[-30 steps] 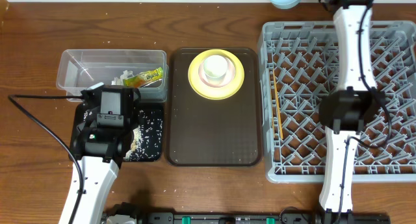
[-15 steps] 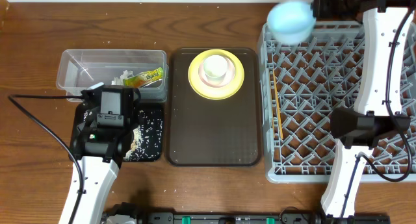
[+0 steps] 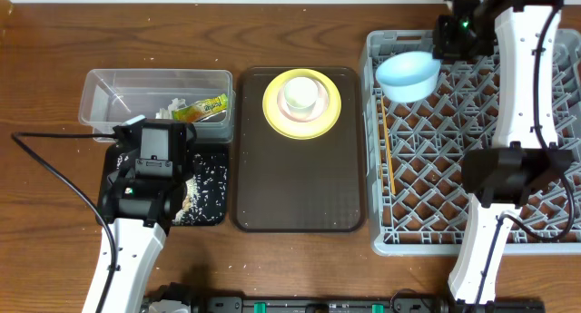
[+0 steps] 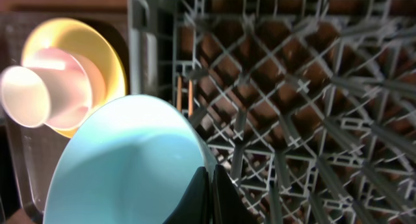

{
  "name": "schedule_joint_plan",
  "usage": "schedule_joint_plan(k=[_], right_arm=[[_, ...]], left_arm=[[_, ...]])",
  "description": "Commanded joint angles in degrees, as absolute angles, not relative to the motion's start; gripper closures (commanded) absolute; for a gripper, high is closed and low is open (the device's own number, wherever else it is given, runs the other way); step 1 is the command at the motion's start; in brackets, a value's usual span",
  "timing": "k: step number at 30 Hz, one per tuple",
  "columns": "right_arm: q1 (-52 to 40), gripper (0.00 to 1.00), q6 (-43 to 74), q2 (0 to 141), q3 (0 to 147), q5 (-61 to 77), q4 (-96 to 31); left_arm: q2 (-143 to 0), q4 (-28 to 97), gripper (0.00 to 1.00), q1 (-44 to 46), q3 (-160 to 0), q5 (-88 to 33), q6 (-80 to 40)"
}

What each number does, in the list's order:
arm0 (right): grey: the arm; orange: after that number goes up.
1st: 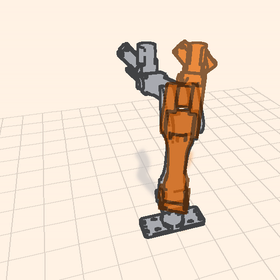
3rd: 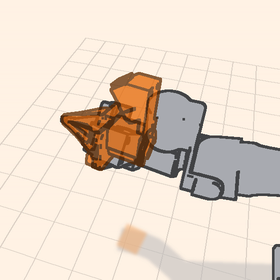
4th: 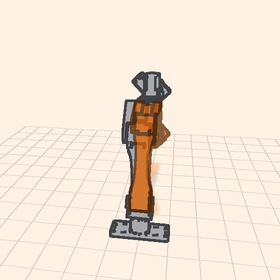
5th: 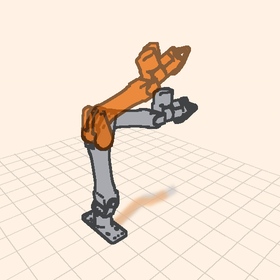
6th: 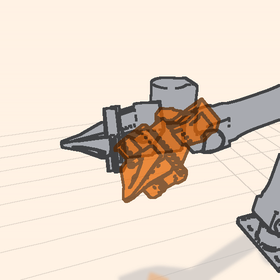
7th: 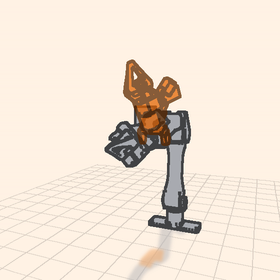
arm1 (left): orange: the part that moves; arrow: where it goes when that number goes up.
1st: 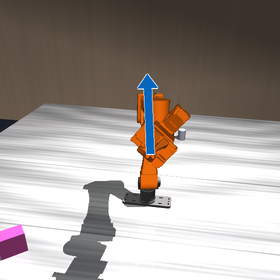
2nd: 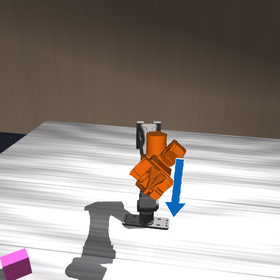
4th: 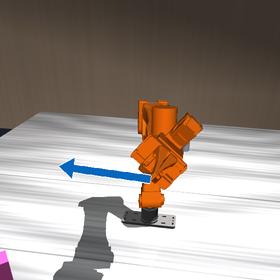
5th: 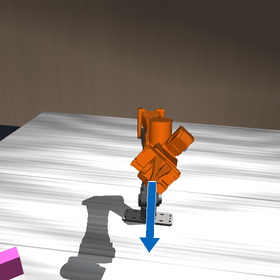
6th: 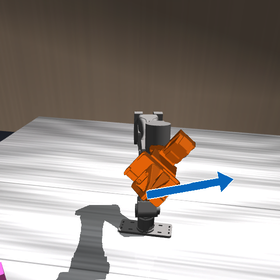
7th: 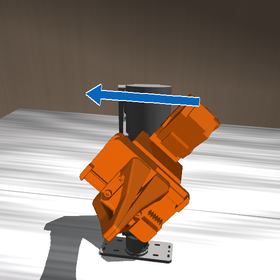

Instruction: Sort waste into correct bins and load items into the dishwasher rack

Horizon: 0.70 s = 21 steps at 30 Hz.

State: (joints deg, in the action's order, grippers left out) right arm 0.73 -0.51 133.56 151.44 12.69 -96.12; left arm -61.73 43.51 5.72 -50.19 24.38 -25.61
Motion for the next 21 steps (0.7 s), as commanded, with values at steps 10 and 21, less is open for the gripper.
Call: schedule_joint_plan(k=[10, 21], right_arm=[[1.1, 0.95, -1.3, 133.7, 141.3, 10.7, -94.5], [1.0, 0.62, -1.4, 132.6, 143.1, 10.8, -97.3]], left_arm=[[-61.7, 43.6, 0.04, 5.4, -51.1, 25.3, -25.3], [-61.7, 43.6, 0.04, 5.4, -51.1, 25.3, -25.3]])
